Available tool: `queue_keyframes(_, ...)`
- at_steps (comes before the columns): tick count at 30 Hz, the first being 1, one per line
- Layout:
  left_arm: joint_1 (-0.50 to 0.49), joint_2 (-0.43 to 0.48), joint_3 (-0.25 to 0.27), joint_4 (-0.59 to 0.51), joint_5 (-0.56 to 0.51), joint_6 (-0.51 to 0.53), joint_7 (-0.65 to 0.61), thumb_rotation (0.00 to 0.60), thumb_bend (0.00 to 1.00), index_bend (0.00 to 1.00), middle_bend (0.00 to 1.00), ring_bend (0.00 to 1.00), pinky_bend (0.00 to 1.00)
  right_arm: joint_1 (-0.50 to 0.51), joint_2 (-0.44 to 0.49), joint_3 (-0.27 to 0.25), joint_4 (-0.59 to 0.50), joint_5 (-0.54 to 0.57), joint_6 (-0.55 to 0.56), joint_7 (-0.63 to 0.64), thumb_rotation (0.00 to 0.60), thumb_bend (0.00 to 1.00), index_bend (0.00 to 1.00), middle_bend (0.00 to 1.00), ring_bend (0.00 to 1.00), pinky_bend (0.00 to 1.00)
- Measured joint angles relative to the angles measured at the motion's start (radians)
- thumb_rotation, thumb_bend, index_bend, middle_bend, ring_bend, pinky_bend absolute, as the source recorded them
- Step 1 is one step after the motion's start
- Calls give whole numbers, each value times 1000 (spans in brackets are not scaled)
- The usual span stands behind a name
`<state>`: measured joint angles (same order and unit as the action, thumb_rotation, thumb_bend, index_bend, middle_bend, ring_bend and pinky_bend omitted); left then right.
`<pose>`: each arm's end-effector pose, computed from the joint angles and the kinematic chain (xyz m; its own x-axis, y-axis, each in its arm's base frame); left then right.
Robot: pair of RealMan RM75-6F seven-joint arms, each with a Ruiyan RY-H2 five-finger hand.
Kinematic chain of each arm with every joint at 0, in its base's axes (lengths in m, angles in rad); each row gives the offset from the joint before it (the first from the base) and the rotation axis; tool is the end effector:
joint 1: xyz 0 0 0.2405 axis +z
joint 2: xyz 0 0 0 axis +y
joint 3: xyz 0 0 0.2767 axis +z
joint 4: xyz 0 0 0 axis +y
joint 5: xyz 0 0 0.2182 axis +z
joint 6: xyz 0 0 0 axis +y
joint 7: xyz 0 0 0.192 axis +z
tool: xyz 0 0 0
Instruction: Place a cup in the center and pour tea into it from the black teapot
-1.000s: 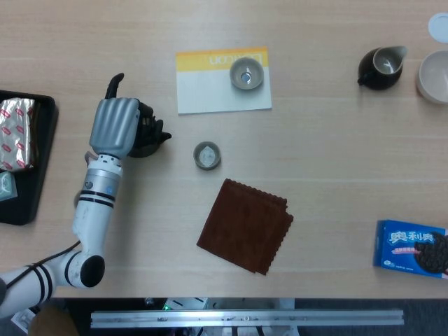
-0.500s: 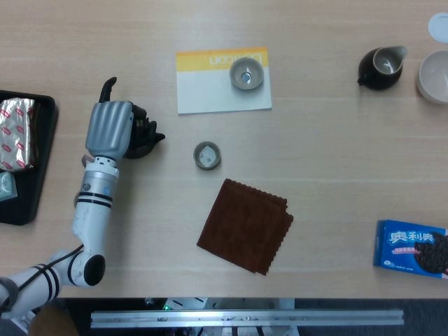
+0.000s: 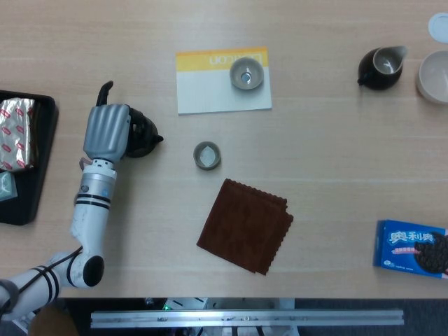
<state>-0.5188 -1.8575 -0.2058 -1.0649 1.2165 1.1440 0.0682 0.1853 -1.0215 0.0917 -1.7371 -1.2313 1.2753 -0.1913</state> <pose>-0.2445 0.3788 -0.0783 0.2030 0.1514 0.9674 0.9781 -0.0775 -0.1931 -0.3432 -0.2659 0.1681 0.4804 -0.1596 0.8624 -0.8577 0.1197 0.5000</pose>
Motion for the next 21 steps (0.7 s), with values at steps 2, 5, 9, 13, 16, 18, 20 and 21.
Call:
queue_keyframes(2, 1, 3, -2, -5, -5, -4, 7, 527, 381, 774, 810, 653, 88, 0, 0, 0, 1, 1, -1, 1, 600, 226, 86, 113, 0, 0)
queue_keyframes(5, 2, 10, -6, -16, -12, -9, 18, 503, 381, 736, 756, 581, 88, -1, 1, 0, 2, 2, -1, 4, 600, 226, 86, 113, 0, 0)
queue_keyframes(9, 3, 23, -10, -39, -25, -20, 34, 407, 381, 656, 656, 464, 88, 0, 1, 1, 3, 0, -3, 8, 600, 225, 86, 113, 0, 0)
queue_keyframes(13, 3, 43, -15, -74, -40, -33, 51, 368, 381, 568, 569, 392, 88, 2, -2, 1, 3, -2, -5, 8, 600, 226, 86, 113, 0, 0)
queue_keyframes(16, 3, 61, -21, -102, -50, -39, 59, 355, 381, 497, 514, 366, 88, 2, -1, 2, 2, -2, -4, 9, 600, 226, 86, 113, 0, 0)
queue_keyframes(18, 3, 73, -25, -124, -54, -42, 63, 351, 381, 462, 482, 348, 88, 1, 0, 3, 1, -2, -1, 11, 600, 226, 86, 113, 0, 0)
queue_keyframes(20, 3, 86, -29, -147, -56, -43, 64, 349, 381, 440, 449, 318, 88, 0, 1, 5, 0, -3, 2, 13, 600, 226, 86, 113, 0, 0)
queue_keyframes(21, 2, 92, -31, -158, -56, -42, 64, 347, 381, 429, 430, 300, 88, -1, 2, 6, -1, -3, 5, 15, 600, 226, 86, 113, 0, 0)
